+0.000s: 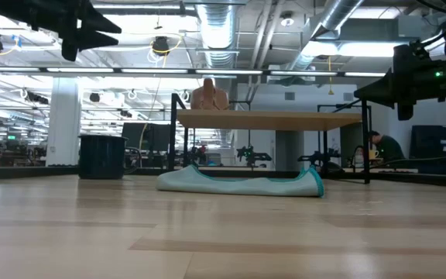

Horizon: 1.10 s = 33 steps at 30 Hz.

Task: Stack small to large cups/mugs on shelf
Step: Put the dark blue mug on the shelf

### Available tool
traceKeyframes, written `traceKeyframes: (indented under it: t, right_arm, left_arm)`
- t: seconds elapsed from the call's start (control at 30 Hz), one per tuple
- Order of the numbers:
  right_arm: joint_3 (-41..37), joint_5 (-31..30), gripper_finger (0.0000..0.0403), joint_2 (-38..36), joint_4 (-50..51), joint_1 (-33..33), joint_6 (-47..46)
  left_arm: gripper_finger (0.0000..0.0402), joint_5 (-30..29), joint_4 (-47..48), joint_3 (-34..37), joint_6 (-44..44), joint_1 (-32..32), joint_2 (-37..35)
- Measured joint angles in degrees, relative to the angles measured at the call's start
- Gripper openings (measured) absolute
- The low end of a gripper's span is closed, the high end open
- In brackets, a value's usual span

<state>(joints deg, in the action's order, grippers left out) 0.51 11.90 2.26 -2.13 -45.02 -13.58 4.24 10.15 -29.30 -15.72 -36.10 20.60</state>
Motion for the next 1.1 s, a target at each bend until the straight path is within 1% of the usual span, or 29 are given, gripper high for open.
traceKeyframes:
  t: [0.07, 0.13, 0.3, 0.37, 0.5, 0.67, 0.83, 0.93, 1.03, 1.1]
  right_arm:
    - [0.0, 0.0, 0.0026, 0.0, 0.0, 0.0, 0.0]
    - [0.0, 0.0, 0.0026, 0.0, 0.0, 0.0, 0.0]
    - [0.0, 0.0, 0.0026, 0.0, 0.0, 0.0, 0.0]
    - [0.0, 0.0, 0.0026, 0.0, 0.0, 0.0, 0.0]
    - [0.0, 0.0, 0.0026, 0.0, 0.0, 0.0, 0.0]
    - [0.0, 0.0, 0.0026, 0.0, 0.0, 0.0, 0.0]
    - [0.0, 0.0, 0.0026, 0.0, 0.0, 0.0, 0.0]
    - [0.0, 0.0, 0.0026, 0.0, 0.0, 0.0, 0.0]
    - [0.0, 0.0, 0.0026, 0.0, 0.0, 0.0, 0.0]
    - [0.0, 0.0, 0.0026, 0.0, 0.0, 0.0, 0.0]
  left_arm:
    - [0.0166, 0.0, 0.1, 0.0, -3.0, 0.0, 0.0]
    - [0.0166, 0.0, 0.8, 0.0, -3.9, 0.0, 0.0]
    - [0.0167, 0.9, 5.2, 0.0, 1.6, 0.0, 0.0]
    - [0.0167, 0.6, 8.7, 0.0, 3.1, 0.0, 0.1]
    - [0.0167, -0.5, 15.1, 0.0, 8.8, 0.0, 0.9]
    - [0.0167, -0.6, 15.4, -0.6, 12.4, 0.0, 2.8]
    - [0.0167, -1.3, 15.5, -2.6, 16.1, 0.0, 6.1]
    - [0.0167, -1.6, 17.9, -4.0, 18.9, 0.0, 9.3]
    - [0.0167, -2.3, 24.0, -6.3, 21.4, 0.0, 13.4]
    - [0.0167, -3.9, 29.1, -7.8, 22.7, 0.0, 16.4]
